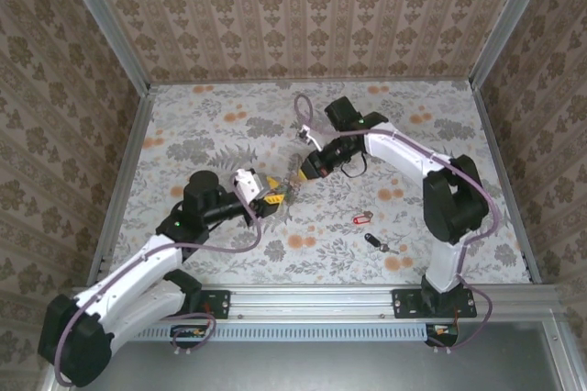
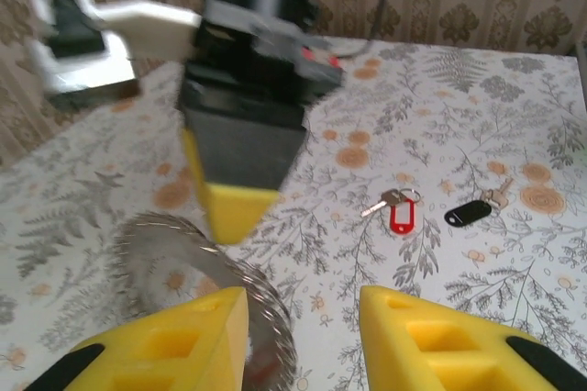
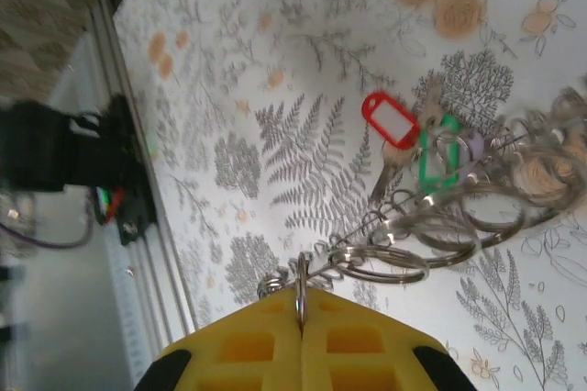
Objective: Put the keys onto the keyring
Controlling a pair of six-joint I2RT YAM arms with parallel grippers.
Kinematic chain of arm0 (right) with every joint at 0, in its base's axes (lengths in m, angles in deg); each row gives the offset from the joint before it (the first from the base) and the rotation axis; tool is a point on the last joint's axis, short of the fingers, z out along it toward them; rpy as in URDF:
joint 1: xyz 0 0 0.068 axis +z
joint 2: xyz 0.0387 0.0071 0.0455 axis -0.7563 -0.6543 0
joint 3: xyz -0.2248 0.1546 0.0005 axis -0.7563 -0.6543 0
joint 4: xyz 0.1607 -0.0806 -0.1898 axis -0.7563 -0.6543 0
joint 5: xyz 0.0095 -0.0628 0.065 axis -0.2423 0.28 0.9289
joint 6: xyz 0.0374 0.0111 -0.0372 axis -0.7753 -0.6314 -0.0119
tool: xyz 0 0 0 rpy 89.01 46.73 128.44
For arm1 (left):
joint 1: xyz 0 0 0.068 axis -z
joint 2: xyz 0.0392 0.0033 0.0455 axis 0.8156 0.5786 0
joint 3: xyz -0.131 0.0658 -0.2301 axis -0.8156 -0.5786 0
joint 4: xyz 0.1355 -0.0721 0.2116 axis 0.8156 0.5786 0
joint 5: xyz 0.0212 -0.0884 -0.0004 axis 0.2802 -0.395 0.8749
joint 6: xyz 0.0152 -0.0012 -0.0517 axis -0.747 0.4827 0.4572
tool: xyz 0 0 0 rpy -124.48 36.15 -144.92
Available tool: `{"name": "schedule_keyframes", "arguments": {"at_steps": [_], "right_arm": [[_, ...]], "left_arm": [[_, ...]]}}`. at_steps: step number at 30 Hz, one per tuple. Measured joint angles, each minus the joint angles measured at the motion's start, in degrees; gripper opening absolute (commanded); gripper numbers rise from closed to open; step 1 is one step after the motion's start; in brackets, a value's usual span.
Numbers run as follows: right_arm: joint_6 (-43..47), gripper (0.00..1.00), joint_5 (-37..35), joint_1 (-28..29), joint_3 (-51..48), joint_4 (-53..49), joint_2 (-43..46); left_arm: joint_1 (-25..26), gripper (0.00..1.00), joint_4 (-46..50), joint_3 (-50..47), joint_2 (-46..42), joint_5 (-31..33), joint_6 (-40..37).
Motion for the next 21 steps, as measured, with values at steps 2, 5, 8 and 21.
{"name": "schedule_keyframes", "arguments": {"at_steps": [2,5,8,21], "right_arm": [[3.0,0.0,-2.9,2.7,-8.3,5.0,8.2],[9.5,0.0,-4.6,5.5,-18.2,13.1,20.4],[16.3,0.0,-5.3,5.5,-23.1,19.0,27.3],[32.5,0.0,-8.2,5.6,-29.2,25.4,30.9]], "left_arm": [[0.2,0.34,0.8,0.0,-3.3,0.9,-0.4],[0.2,0.35,1.3,0.0,-5.8,1.0,-1.5],[0.2,0.35,1.8,0.2,-5.4,-0.3,-3.0],[0.2,0.28,-0.4,3.2,8.5,-10.2,-6.8]]}}
